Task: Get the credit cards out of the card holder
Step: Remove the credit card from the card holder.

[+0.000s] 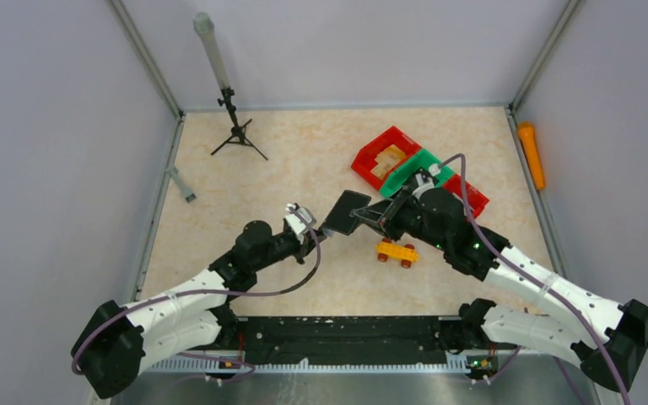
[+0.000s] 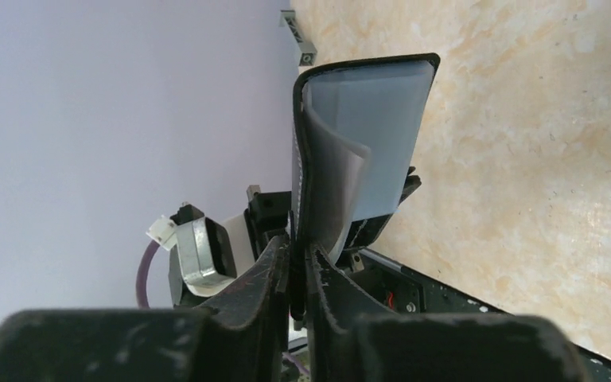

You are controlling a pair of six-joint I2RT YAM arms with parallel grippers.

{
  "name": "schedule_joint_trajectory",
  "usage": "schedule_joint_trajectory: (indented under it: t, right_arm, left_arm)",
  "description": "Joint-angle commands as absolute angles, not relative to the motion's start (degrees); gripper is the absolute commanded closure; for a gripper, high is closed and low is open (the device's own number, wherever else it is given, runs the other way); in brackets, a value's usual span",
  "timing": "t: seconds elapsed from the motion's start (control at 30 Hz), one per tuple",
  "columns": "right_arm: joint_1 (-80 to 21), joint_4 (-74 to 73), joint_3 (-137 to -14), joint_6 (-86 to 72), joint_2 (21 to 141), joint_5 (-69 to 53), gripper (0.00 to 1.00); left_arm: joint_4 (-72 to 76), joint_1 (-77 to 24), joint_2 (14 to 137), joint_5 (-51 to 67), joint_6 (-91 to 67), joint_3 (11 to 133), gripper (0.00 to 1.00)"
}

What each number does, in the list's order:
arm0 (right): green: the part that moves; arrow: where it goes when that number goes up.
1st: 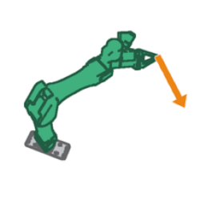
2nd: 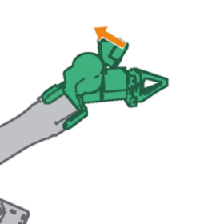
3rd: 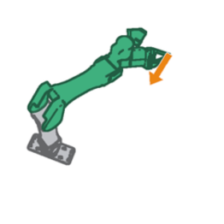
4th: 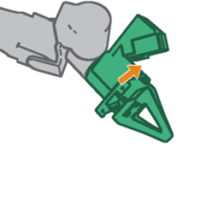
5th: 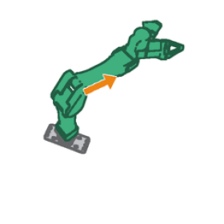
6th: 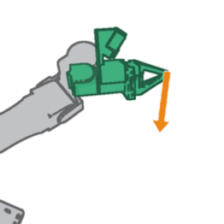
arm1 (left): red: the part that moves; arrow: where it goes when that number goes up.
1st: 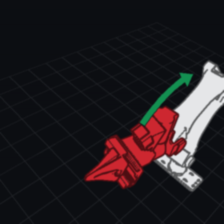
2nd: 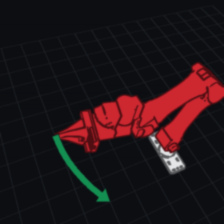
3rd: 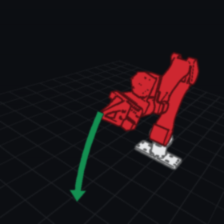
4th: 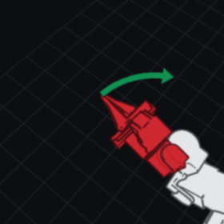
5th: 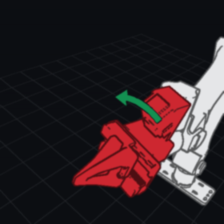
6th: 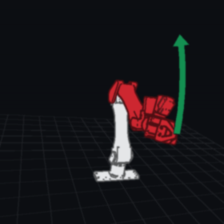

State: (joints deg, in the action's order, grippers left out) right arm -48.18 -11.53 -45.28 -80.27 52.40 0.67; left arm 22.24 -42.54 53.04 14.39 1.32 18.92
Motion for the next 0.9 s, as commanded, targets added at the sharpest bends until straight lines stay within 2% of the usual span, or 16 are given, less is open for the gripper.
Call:
schedule_joint_trajectory:
  t: [0.0, 0.17, 0.3, 0.37, 0.53, 0.63, 0.73, 0.87]
  right_arm:
    - [-47.3, -10.4, -44.4, -78.3, 51.8, 3.9, 0.83]
    - [-43.2, -9.9, -44.2, -65.9, 54.3, 4.4, 0.66]
    - [-42.6, -7.7, -46.1, -48.3, 56.4, 2.2, 0.32]
    - [-42.6, -6.1, -47.1, -36.2, 56.7, -2.8, 0.23]
    - [-42.6, 1.3, -41.3, -15.9, 51.2, -5.6, 0.2]
    - [-42.7, 11.2, -33.1, -7.7, 46.5, -10.1, 0.08]
    - [-42.7, 18.3, -27.6, -2.3, 44.7, -15.8, 0.06]
    - [-44.5, 17.5, -26.7, 6.4, 46.9, -18.4, 0.06]
  left_arm:
    - [22.5, -42.8, 52.4, 16.2, 2.2, 21.7, 0.99]
    - [16.5, -42.8, 55.1, 18.1, -2.7, 24.5, 1.0]
    - [7.5, -42.8, 58.5, 19.2, -8.7, 29.6, 1.0]
    - [4.3, -42.8, 60.2, 20.3, -12.2, 31.3, 1.0]
    - [-2.1, -42.8, 63.3, 25.3, -19.7, 34.4, 1.0]
    - [-6.4, -42.7, 63.7, 25.3, -21.4, 36.1, 1.0]
    - [-10.8, -42.7, 62.9, 23.7, -22.0, 38.2, 1.0]
    - [-17.1, -42.7, 62.3, 22.8, -22.8, 41.9, 1.0]
